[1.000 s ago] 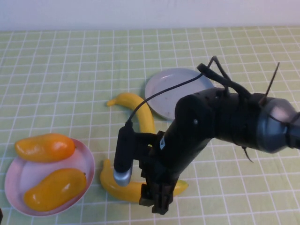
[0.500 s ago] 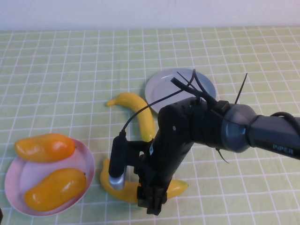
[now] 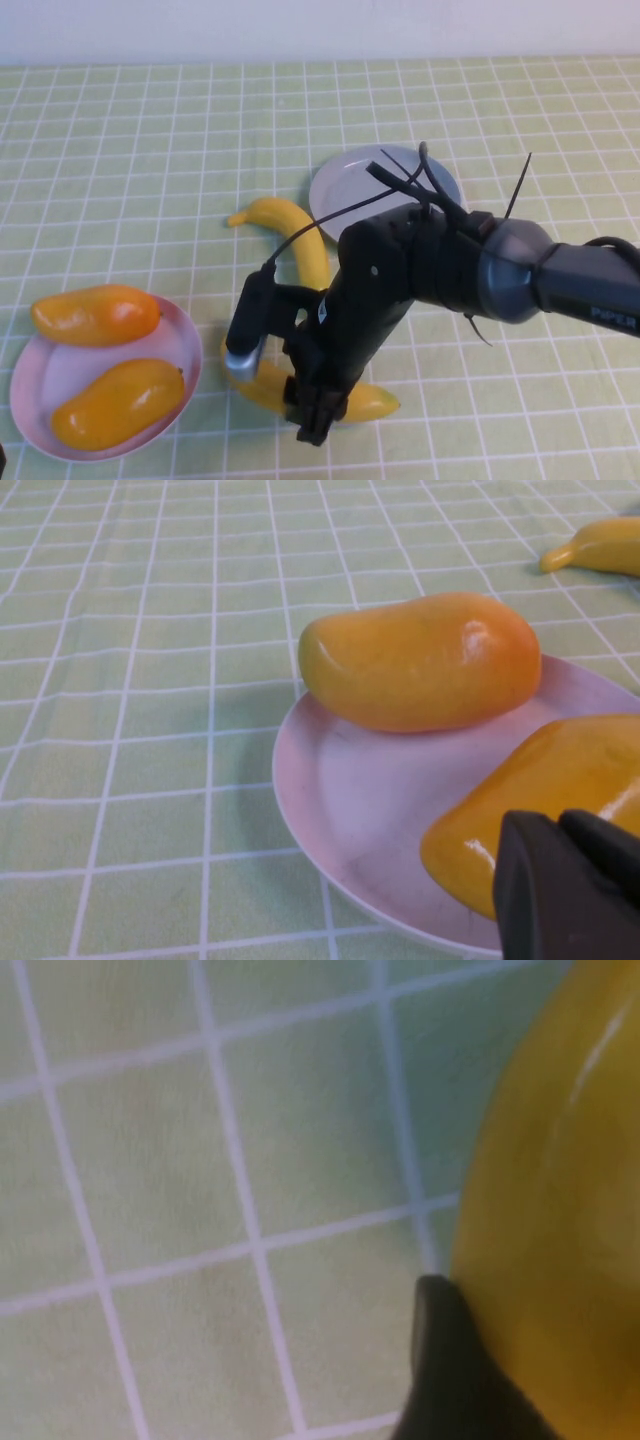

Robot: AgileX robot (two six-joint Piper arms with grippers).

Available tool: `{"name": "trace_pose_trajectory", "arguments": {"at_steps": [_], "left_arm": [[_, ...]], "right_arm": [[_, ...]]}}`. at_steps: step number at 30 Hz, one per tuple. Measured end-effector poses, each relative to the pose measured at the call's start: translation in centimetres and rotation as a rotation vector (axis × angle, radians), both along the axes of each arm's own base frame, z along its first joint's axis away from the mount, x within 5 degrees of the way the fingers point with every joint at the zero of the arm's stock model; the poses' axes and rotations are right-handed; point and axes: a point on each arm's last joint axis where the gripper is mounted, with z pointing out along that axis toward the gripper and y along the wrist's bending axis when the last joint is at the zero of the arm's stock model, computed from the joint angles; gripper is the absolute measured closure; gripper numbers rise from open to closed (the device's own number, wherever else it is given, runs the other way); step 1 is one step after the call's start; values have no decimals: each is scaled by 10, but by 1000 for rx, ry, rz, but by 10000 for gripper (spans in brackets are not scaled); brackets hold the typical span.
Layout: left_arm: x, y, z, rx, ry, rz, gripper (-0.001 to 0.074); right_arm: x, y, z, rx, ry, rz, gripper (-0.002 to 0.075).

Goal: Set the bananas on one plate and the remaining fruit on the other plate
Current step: Put another type of fruit in the right plate

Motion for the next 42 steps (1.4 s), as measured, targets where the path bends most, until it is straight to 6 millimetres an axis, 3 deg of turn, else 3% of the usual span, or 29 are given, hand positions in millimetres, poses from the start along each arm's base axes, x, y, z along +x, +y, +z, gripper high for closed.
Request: {"name": "trace_pose_trajectory", "arguments": {"at_steps": [6, 8, 12, 17, 20, 26, 34, 42], "left_arm": [[0, 0, 0, 0, 0, 0, 737], [0, 0, 0, 0, 0, 0, 737], [0, 0, 0, 0, 0, 0, 737], [0, 0, 0, -1, 0, 0, 737], [0, 0, 0, -1, 0, 0, 737], [0, 0, 0, -2, 0, 1, 737], [0, 0, 0, -2, 0, 1, 737], [0, 0, 0, -2, 0, 1, 737]], "right_arm": [[9, -15, 58, 180, -68, -283, 421], [25, -30, 75, 230, -93, -425, 421], [67, -69, 88, 253, -135, -662, 421], [120, -108, 83, 245, -157, -831, 421], [149, -121, 74, 221, -146, -887, 421], [186, -118, 43, 158, -95, -910, 421], [211, -102, 22, 157, -6, -914, 421], [210, -100, 25, 117, 54, -915, 421]]}}
